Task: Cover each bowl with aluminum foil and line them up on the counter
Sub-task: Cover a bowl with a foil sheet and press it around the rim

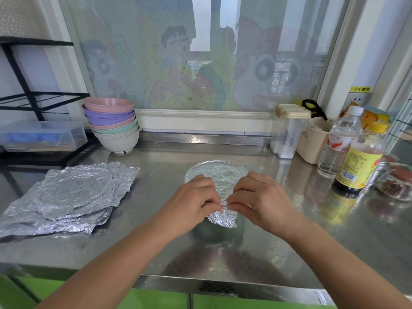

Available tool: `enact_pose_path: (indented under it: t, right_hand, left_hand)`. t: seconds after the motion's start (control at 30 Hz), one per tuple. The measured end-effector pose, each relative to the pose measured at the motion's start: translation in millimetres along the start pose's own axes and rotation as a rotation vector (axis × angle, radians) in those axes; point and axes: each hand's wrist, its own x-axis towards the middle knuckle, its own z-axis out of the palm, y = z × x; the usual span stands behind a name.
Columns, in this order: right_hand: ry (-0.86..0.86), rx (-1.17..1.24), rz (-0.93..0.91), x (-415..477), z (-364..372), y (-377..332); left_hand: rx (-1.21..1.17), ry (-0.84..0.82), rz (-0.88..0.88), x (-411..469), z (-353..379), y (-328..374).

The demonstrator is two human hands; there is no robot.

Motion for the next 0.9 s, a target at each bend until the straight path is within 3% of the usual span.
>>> enact_pose_path:
  t: [0.9]
  right_hand:
    - [-0.005,0.028,0.026,3.3,2.7,-5.1]
  left_hand:
    - [0.000,-0.031,0.045,-2.2,-3.2,-3.3]
